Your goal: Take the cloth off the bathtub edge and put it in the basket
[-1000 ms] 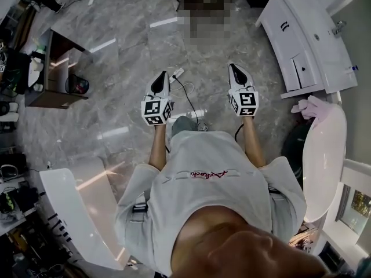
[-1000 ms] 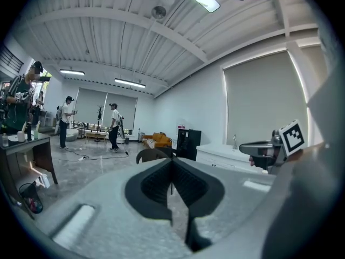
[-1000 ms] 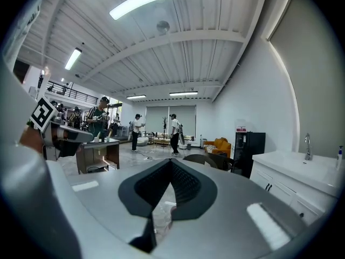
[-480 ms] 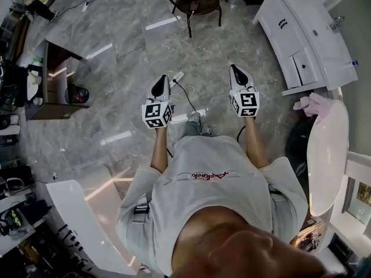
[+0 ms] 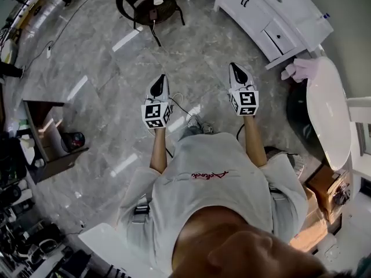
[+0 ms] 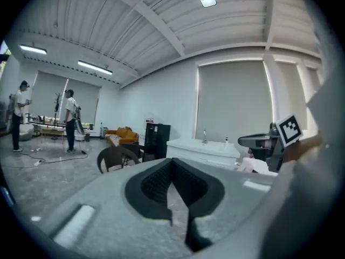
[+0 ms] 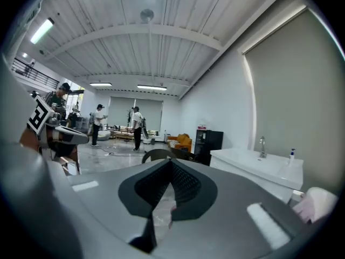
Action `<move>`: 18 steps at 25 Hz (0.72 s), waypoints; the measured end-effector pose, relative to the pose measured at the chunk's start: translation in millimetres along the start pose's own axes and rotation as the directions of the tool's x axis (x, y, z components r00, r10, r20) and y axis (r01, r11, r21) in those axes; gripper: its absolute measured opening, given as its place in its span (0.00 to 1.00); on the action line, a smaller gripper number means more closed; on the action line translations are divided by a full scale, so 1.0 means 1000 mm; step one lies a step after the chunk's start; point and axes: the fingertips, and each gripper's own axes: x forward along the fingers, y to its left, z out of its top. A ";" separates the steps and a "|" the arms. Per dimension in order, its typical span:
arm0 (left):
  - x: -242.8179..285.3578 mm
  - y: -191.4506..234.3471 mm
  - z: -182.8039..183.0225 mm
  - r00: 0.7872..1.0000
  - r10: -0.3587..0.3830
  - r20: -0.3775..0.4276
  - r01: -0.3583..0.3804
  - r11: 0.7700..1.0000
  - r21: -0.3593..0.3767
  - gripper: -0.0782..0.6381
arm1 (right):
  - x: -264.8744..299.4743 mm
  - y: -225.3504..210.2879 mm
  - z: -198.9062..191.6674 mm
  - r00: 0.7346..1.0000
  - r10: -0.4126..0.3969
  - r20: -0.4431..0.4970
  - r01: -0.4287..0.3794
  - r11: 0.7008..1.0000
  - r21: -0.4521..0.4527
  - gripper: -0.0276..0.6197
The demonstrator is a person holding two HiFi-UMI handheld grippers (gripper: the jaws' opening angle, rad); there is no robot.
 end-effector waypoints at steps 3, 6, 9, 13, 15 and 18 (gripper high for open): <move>0.037 -0.024 0.002 0.991 -0.136 -0.011 0.136 0.990 0.034 0.11 | -0.022 -0.031 -0.004 0.991 -0.137 -0.014 0.137 0.991 0.009 0.05; 0.076 -0.065 -0.001 0.957 -0.288 -0.037 0.290 0.955 0.061 0.11 | -0.059 -0.069 -0.015 0.954 -0.299 -0.037 0.300 0.954 0.026 0.05; 0.106 -0.115 -0.008 0.894 -0.443 -0.067 0.447 0.892 0.069 0.11 | -0.111 -0.100 -0.032 0.885 -0.460 -0.075 0.464 0.885 0.045 0.05; 0.129 -0.184 -0.014 0.791 -0.603 -0.107 0.611 0.787 0.082 0.11 | -0.181 -0.126 -0.052 0.777 -0.618 -0.118 0.628 0.775 0.071 0.05; 0.135 -0.220 -0.018 0.741 -0.660 -0.126 0.671 0.737 0.086 0.11 | -0.212 -0.137 -0.061 0.726 -0.675 -0.133 0.687 0.723 0.079 0.05; 0.137 -0.267 -0.025 0.664 -0.732 -0.154 0.747 0.658 0.095 0.11 | -0.258 -0.144 -0.075 0.646 -0.747 -0.159 0.763 0.640 0.095 0.05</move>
